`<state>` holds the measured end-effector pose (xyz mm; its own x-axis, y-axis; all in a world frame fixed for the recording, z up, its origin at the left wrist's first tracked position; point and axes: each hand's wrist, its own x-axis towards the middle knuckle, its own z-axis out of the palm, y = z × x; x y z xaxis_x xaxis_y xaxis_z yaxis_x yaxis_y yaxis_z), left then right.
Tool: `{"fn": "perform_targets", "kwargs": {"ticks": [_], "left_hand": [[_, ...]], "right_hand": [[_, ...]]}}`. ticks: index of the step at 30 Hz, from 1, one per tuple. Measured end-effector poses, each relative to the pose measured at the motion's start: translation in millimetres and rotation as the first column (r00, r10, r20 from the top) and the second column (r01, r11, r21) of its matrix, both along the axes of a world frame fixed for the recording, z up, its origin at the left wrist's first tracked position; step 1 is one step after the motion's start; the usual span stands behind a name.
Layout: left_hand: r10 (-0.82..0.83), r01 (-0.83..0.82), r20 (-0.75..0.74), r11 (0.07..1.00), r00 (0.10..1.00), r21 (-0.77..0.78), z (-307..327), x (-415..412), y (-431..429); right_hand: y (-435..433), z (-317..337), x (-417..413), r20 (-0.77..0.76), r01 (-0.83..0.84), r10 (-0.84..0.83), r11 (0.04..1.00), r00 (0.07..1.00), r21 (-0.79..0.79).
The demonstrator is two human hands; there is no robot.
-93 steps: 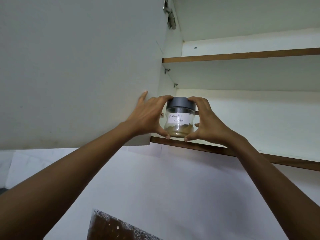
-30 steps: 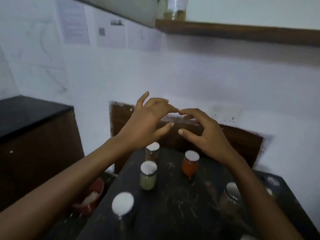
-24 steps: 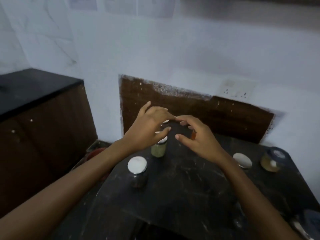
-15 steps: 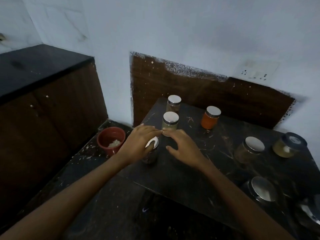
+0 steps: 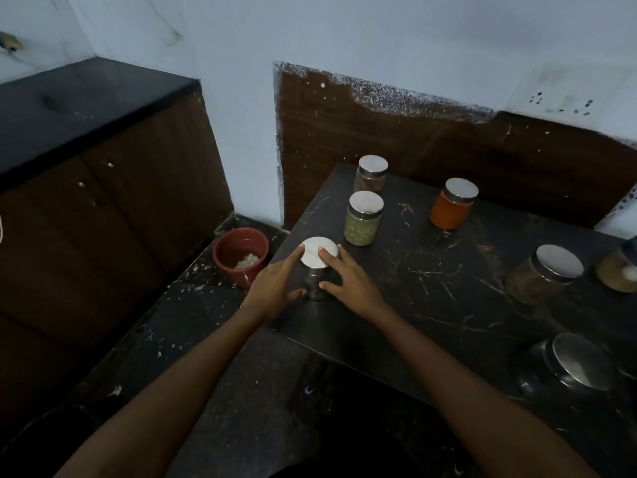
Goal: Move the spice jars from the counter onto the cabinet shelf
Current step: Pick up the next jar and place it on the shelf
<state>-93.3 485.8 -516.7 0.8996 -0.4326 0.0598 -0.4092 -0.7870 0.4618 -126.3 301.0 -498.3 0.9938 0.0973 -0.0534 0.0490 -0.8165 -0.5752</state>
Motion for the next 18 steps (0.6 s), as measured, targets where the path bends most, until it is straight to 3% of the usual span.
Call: {"fn": "perform_targets", "kwargs": {"ticks": [4,11,15,18], "left_hand": [[0.030,-0.034,-0.036,0.992,0.999,-0.119,-2.4,0.2,-1.3],[-0.066,0.083,0.090,0.975,0.994,-0.205,40.5,-4.3,-2.2],[-0.226,0.252,0.291,0.966,0.930,-0.057,84.5,-12.8,-4.7],[-0.274,0.301,0.398,0.953,0.876,-0.006,120.9,-18.9,-14.6]], "right_hand": [[6.5,-5.4,7.0,0.091,0.061,-0.072,0.991,0.993,0.119],[-8.5,47.3,5.7,0.124,0.087,-0.139,0.932,0.982,0.352],[-37.9,116.1,-5.9,-0.014,0.052,-0.052,0.866,0.999,0.498],[-59.6,163.7,-16.6,-0.070,-0.021,0.063,0.874,0.996,0.485]]}}
